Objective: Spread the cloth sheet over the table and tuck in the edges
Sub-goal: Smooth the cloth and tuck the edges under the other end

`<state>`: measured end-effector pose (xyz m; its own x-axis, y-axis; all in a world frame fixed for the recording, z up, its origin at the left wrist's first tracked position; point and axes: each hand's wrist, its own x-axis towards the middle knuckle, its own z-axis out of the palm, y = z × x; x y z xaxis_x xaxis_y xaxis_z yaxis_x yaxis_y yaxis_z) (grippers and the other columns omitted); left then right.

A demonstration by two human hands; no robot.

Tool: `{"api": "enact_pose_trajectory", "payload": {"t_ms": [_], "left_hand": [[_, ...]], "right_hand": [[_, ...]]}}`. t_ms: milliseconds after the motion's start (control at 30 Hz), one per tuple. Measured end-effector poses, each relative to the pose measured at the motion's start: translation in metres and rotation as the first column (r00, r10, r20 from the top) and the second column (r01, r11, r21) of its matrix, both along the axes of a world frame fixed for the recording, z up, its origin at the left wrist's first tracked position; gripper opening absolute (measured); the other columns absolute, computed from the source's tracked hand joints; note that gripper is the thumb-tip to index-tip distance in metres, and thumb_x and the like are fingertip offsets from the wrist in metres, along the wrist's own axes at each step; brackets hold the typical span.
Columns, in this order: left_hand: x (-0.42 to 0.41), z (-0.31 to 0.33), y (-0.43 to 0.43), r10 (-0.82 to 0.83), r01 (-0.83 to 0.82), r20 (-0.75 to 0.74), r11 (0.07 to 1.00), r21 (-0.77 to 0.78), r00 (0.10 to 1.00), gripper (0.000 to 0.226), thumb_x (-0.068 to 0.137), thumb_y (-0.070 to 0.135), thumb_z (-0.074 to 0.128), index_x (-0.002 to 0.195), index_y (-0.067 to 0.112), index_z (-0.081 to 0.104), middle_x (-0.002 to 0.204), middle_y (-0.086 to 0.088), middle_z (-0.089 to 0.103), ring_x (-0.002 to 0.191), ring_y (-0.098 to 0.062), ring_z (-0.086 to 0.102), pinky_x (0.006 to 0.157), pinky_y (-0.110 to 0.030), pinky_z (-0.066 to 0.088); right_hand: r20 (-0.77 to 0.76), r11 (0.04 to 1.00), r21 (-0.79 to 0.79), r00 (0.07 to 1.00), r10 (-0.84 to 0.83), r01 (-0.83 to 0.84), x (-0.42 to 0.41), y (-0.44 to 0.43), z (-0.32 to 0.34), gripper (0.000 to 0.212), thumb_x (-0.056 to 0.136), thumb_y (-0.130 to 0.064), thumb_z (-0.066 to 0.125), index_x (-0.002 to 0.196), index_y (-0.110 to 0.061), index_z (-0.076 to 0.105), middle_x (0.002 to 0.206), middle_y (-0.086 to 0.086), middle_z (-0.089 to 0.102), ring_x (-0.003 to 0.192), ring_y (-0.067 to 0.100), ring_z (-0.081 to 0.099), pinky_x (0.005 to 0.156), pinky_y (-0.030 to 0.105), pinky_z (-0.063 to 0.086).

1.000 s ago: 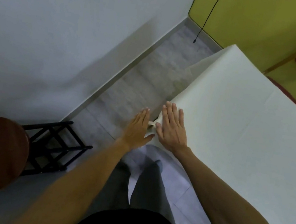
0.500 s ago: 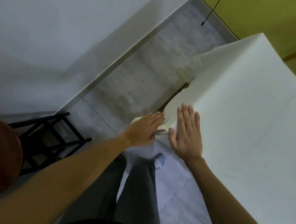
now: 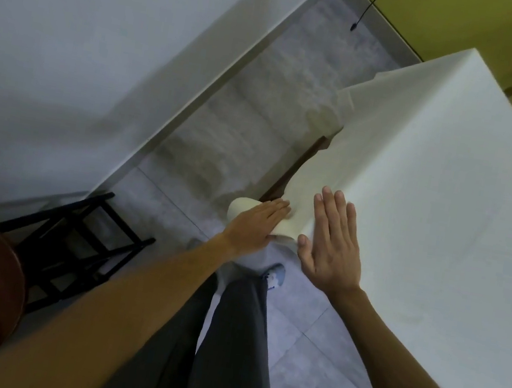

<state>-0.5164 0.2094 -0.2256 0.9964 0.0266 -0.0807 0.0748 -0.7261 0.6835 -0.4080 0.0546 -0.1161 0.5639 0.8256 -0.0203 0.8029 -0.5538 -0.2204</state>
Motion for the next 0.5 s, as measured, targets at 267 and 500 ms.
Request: {"api": "enact_pose_trajectory", "payload": {"t_ms": [267, 500], "left_hand": [[0.012, -0.055, 0.009, -0.08, 0.083, -0.157, 0.996, 0.014, 0.984, 0.09, 0.072, 0.037, 0.085, 0.143, 0.003, 0.041, 0.147, -0.015, 0.048, 0.134, -0.032, 0.048, 0.101, -0.053, 0.049], [-0.006, -0.073, 0.044, -0.042, 0.062, -0.304, 0.996, 0.058, 0.952, 0.08, 0.082, 0.001, 0.071, 0.15, -0.001, 0.029, 0.154, -0.021, 0.034, 0.135, -0.035, 0.045, 0.1, -0.046, 0.05]], "right_hand": [[0.02, 1.0, 0.03, 1.0, 0.004, -0.004, 0.002, 0.0, -0.007, 0.071, 0.095, -0.045, 0.037, 0.151, -0.001, 0.035, 0.163, 0.015, 0.024, 0.153, 0.032, 0.016, 0.123, 0.055, 0.017], [0.062, 0.999, 0.012, 0.998, 0.032, -0.033, 0.001, 0.0, -0.005, 0.079, 0.093, -0.05, 0.041, 0.152, 0.002, 0.032, 0.162, 0.02, 0.024, 0.152, 0.035, 0.017, 0.122, 0.056, 0.018]]}}
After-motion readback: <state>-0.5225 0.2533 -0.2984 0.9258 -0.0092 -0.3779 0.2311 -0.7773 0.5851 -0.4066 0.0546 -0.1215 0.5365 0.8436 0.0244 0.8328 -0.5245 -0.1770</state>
